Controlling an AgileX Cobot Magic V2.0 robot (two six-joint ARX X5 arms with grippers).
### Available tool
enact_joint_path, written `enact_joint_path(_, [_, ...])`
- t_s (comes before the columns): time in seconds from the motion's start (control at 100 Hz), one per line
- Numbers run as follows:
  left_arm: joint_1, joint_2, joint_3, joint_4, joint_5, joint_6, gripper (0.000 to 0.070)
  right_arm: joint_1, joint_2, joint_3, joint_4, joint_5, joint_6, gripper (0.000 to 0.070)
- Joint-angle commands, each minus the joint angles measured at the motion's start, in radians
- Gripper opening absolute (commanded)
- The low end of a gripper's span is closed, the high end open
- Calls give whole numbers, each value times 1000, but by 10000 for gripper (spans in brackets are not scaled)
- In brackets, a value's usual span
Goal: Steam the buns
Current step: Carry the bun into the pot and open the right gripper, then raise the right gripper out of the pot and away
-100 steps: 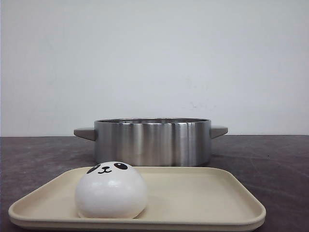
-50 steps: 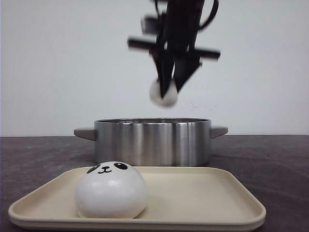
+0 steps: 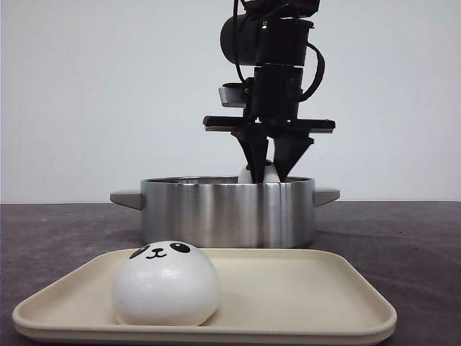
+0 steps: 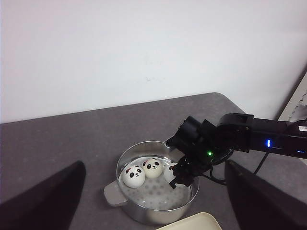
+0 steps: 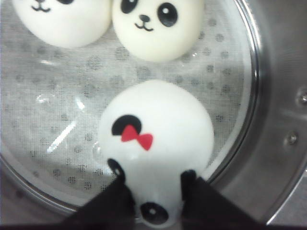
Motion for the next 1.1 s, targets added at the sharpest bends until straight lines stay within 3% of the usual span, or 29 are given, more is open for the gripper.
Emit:
enact_joint_path(0.0, [-7, 10, 21, 5, -2, 13, 551, 4, 20, 18, -6, 3, -5, 344])
enact_joint_path(0.07, [-7, 10, 21, 3, -2, 14, 551, 4, 20, 18, -12, 8, -5, 424])
enact_joint_path(0.14, [-7, 10, 21, -3, -2, 16, 551, 5, 20, 18, -13, 7, -5, 460])
enact_joint_path(0.58, [-7, 18, 14, -28, -3, 24, 551, 5, 19, 39, -19, 6, -45, 454])
enact_joint_path(0.61, [-7, 21, 11, -31, -3, 24, 551, 5, 17, 54, -34, 6, -51, 430])
enact_joint_path(0.65, [-7, 27, 4, -37, -2, 24, 551, 5, 10, 79, -56, 6, -66, 338])
enact_joint_path(0.73, [-7, 47, -15, -60, 6, 20, 551, 10, -20, 136, -103, 6, -89, 9])
enact_joint_path(0.89, [-7, 73, -124, -61, 80, -13, 551, 58, -187, 206, -97, 9, -95, 13])
enact_joint_path(1.09, [-17, 77, -376, 37, 155, -81, 551, 166, -502, 220, -34, 63, -95, 13])
